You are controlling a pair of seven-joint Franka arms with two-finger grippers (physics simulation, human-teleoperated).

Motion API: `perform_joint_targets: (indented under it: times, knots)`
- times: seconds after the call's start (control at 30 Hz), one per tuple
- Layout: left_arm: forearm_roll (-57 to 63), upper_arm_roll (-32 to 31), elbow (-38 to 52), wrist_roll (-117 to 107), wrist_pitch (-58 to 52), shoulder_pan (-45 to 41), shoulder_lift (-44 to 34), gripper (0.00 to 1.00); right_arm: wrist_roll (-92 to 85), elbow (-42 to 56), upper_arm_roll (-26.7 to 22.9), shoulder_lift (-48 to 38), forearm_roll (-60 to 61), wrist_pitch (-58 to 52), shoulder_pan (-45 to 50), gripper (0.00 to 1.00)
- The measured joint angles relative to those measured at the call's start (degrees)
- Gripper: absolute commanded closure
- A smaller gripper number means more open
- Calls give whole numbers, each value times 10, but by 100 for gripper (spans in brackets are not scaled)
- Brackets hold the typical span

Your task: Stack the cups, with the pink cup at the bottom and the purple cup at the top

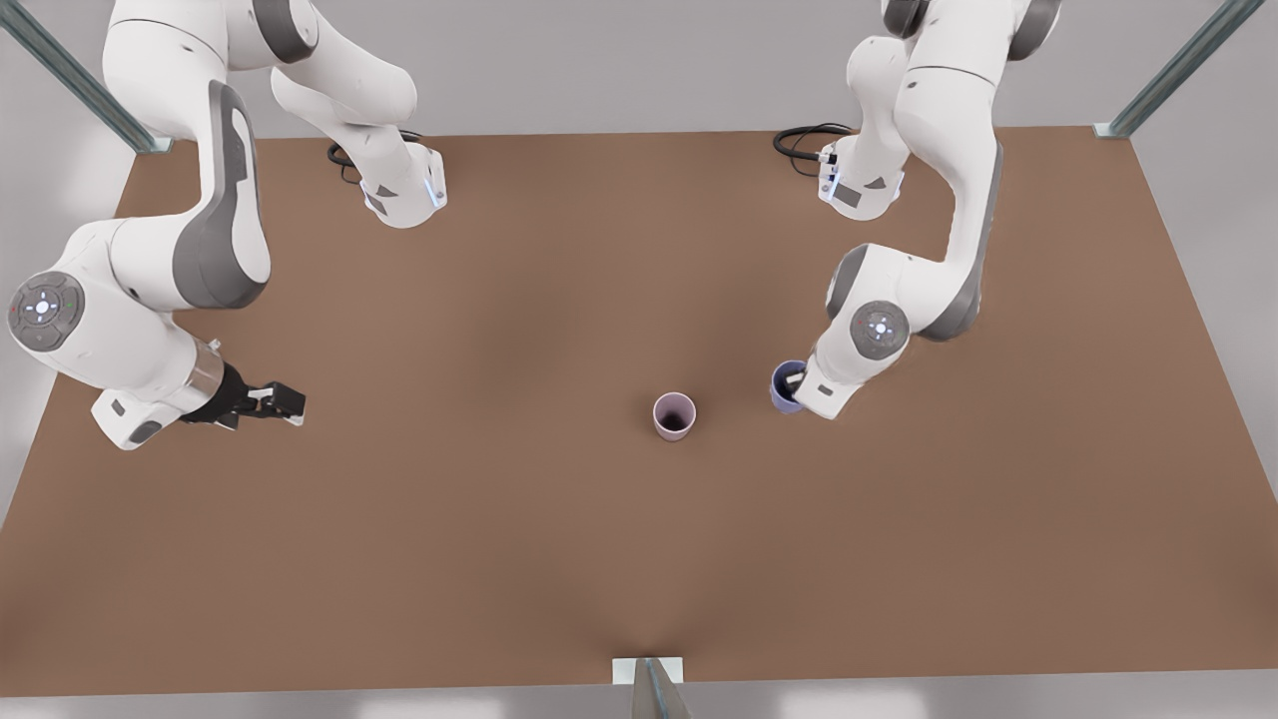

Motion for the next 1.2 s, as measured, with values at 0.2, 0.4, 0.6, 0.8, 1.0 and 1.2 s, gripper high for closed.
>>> perform_joint_targets:
  times: [0.2,0.4,0.6,0.8,1.0,1.2]
  knots:
    - [-49,-7,235,-111,-72,-51,126,79,-4,-2,0,2,0,-12,-1,0]
    - [-94,-11,277,-134,-66,-72,173,79,-4,-3,0,4,0,-12,-1,0]
    - [-106,-11,250,-125,-50,-68,175,79,-6,-2,-1,4,0,-18,-2,0]
    - [-103,-11,239,-125,-33,-67,176,79,-7,-2,0,4,0,-19,-3,0]
    - [-104,-11,239,-130,-11,-67,183,79,-7,-2,0,6,2,-13,-3,0]
    - [-105,-11,235,-131,-11,-69,188,79,-7,0,0,5,2,-16,-2,0]
